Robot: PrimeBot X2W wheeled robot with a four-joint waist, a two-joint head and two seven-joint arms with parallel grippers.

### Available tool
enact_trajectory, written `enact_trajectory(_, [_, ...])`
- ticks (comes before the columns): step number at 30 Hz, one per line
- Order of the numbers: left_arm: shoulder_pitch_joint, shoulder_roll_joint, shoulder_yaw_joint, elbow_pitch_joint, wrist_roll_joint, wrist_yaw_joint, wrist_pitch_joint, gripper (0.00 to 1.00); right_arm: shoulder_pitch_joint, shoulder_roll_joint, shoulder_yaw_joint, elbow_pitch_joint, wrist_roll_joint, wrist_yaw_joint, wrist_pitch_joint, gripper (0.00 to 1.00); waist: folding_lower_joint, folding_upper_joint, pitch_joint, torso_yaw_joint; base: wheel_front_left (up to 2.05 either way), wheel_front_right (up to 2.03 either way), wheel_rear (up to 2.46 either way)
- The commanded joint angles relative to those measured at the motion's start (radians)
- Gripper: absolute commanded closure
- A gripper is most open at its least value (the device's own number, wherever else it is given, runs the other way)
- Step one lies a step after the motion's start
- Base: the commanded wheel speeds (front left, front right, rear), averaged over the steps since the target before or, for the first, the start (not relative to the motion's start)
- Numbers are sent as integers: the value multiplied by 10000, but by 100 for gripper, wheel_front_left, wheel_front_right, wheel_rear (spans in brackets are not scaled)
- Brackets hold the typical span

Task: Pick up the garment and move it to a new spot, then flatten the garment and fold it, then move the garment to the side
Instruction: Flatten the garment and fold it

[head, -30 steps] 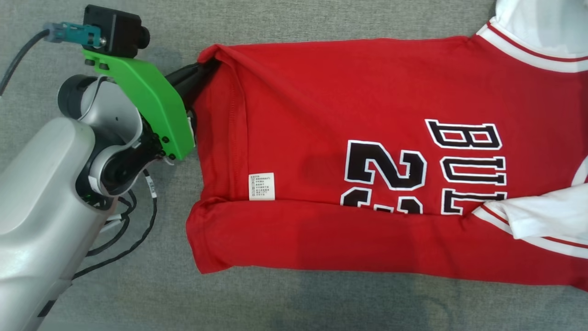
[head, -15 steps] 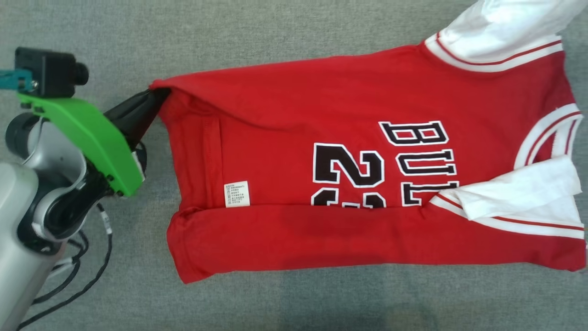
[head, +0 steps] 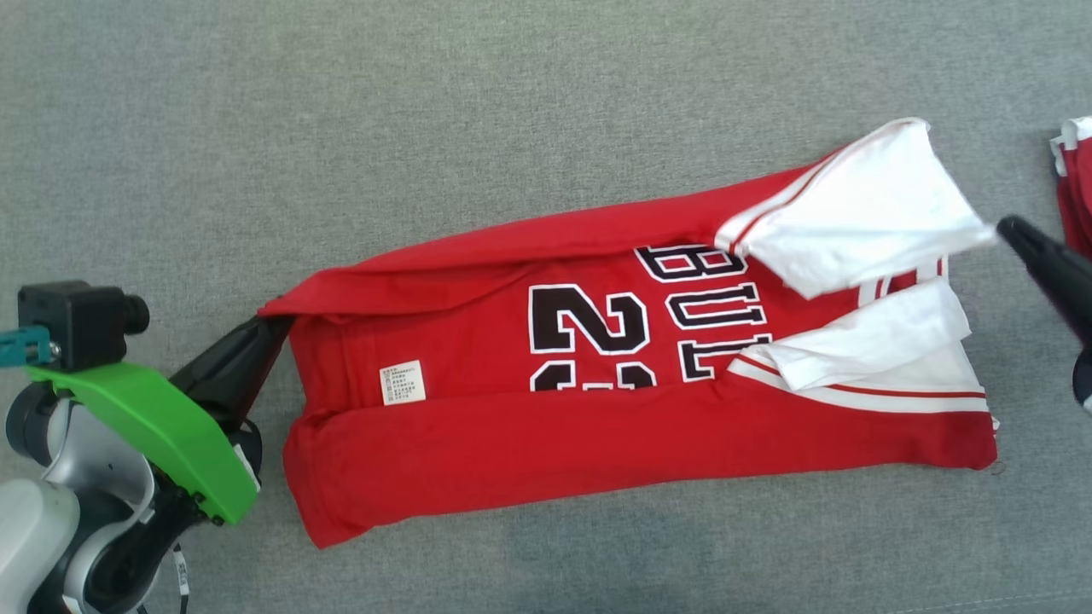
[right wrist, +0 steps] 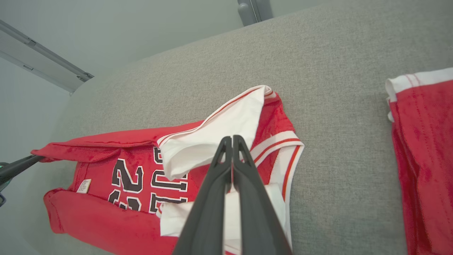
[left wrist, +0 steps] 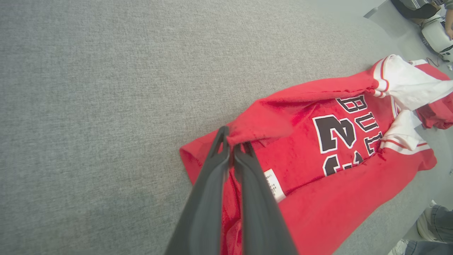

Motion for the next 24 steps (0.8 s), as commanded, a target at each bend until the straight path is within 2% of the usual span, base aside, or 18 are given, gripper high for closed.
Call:
enact_trajectory(1, [171,10,30,-54,118,42,-125,100,242,77,-67,-76,97,3,-100,100,0,82,-166,-83,0,0,0])
enact_trajectory(9, [890,12,4,-324,355,193,-778,100,1470,611,-244,-78,225,3,-342,100,0,82,-382,-188,0,0,0])
enact_trajectory(12, [1212,37,61,-201,535,406,-1122,100,1665,805,-178,-51,355,3,-404,100,0,82,-500,-234,0,0,0])
enact_trajectory(19, [1898,-139,30,-238,465,548,-1656,100,1900,880,-19,91,404,3,-405,100,0,82,-726,-268,0,0,0])
enact_trajectory(23, [2097,-231,-109,133,869,684,-2011,100,1937,987,47,90,595,3,-312,100,0,82,-794,-244,0,0,0])
enact_trajectory(24, [2140,-364,-190,217,889,655,-2056,97,1953,985,12,109,579,3,-292,100,0,82,-800,-235,0,0,0])
